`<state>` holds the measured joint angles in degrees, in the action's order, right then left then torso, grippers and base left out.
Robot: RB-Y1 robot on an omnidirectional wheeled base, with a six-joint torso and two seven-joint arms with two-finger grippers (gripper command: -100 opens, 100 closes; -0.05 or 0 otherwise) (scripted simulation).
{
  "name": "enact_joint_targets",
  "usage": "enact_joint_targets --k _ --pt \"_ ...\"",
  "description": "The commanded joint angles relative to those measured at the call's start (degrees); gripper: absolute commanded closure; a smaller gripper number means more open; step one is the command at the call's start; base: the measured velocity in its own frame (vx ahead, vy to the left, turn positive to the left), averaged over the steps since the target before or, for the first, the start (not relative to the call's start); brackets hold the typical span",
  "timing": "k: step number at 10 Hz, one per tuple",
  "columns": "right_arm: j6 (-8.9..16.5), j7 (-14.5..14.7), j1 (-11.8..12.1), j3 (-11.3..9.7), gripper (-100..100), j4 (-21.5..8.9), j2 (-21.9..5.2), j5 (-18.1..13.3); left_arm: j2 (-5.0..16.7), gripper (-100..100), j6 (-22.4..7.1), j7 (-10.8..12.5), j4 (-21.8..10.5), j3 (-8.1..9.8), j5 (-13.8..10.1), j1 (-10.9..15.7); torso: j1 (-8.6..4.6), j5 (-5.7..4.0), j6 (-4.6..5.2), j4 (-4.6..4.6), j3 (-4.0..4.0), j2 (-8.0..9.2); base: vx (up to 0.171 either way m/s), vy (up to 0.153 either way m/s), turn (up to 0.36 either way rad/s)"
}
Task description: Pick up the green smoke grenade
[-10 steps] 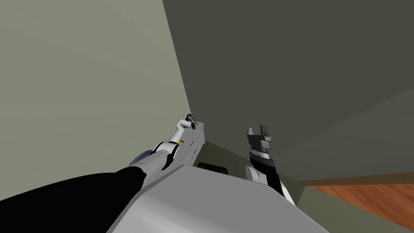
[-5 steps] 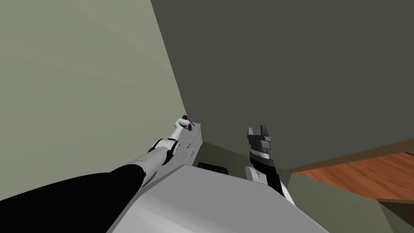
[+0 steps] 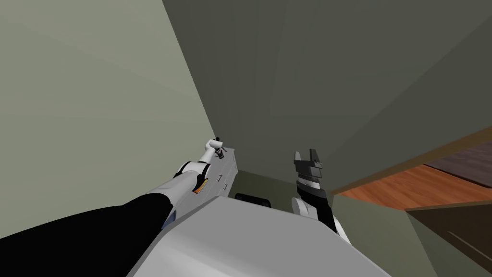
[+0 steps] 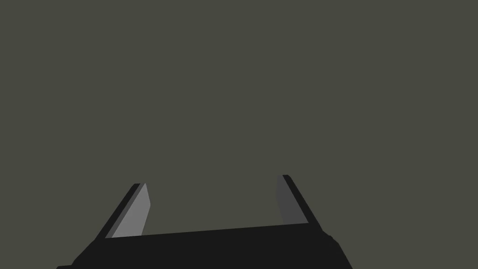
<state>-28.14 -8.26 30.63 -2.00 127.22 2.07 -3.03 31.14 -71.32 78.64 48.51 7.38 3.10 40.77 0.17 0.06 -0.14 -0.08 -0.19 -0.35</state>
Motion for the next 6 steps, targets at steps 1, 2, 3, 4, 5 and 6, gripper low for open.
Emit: enact_joint_targets --k 1,2,3,4,5,6 --pt "0.00 0.00 0.00 0.00 0 0.00 0.00 0.00 1.14 -100 -0.99 1.24 -2.86 0.46 -0.36 0.92 0.00 0.00 0.00 0.00 0.00 0.00 0.045 0.000 -0.186" --pt "0.00 0.00 0.00 0.00 0 0.00 0.00 0.00 2.07 -100 -1.89 2.14 -5.22 0.84 -0.67 1.62 -0.04 -0.01 0.02 0.00 -0.01 -0.02 0.076 0.016 -0.260" --pt "0.00 0.00 0.00 0.00 0 0.00 0.00 0.00 2.88 -100 -2.63 2.91 -7.92 1.20 -0.97 2.16 0.00 0.00 0.03 -0.02 -0.06 -0.11 0.089 0.041 -0.251" --pt "0.00 0.00 0.00 0.00 0 0.00 0.00 0.00 3.57 -100 -3.24 3.55 -9.92 1.52 -1.26 2.53 0.09 0.02 0.01 -0.04 -0.09 -0.16 0.093 0.037 -0.175" --pt "0.00 0.00 0.01 0.00 0 0.00 0.00 0.00 4.11 -100 -3.73 4.07 -11.60 1.80 -1.53 2.75 0.09 0.03 -0.01 -0.05 -0.11 -0.19 0.084 0.044 -0.149" --pt "0.00 0.00 0.01 0.00 0 0.00 0.00 0.00 4.11 -100 -3.73 4.07 -11.60 1.80 -1.53 2.75 0.11 0.02 0.00 -0.04 -0.11 -0.19 0.048 0.029 -0.059"
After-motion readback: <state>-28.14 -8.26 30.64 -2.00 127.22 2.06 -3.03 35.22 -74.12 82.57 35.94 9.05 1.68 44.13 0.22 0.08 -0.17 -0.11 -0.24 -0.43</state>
